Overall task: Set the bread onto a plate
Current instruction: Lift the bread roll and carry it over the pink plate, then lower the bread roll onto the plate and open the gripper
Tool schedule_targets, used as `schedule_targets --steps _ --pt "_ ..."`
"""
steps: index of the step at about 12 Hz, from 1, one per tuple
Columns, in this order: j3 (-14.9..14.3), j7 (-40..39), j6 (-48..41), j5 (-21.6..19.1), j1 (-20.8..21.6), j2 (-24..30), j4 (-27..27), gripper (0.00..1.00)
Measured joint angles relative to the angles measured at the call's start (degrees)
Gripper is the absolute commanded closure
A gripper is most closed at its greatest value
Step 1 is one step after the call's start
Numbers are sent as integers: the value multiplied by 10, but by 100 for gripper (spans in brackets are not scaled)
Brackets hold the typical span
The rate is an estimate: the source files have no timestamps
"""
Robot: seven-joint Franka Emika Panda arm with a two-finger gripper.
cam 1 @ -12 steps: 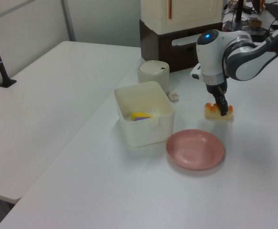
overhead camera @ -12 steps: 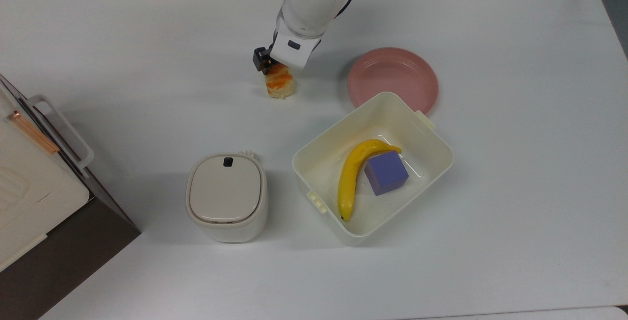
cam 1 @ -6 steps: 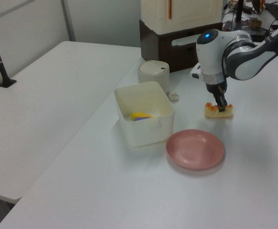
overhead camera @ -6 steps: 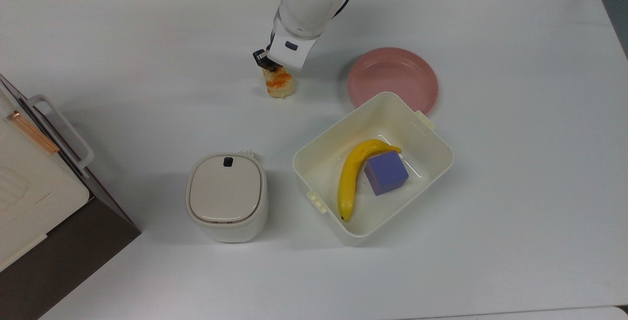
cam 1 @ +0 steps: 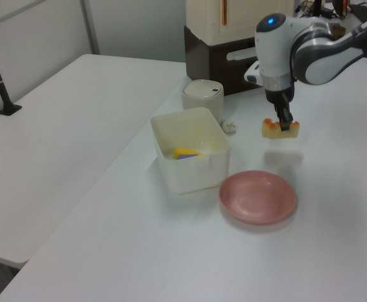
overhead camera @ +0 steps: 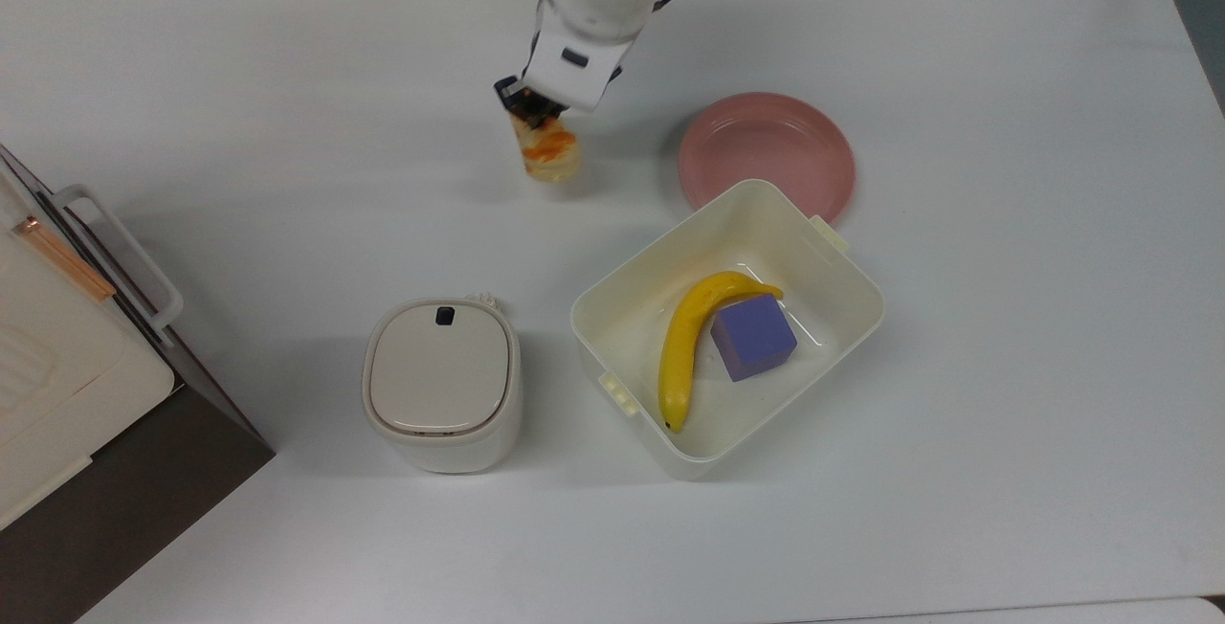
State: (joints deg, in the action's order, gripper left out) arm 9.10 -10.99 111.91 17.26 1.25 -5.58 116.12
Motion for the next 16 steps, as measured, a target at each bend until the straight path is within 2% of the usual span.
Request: schedule_targets --steps 4,6,8,10,14,16 --pt "2 22 -46 -85 74 68 -12 88" --pt "3 94 -46 -99 111 84 -12 88" --pt "3 165 -28 -99 137 79 -11 88" --pt "3 229 8 -97 159 46 -14 88" --pt "3 332 42 -49 184 -55 -61 88" --pt "3 367 53 -31 196 -79 -75 86"
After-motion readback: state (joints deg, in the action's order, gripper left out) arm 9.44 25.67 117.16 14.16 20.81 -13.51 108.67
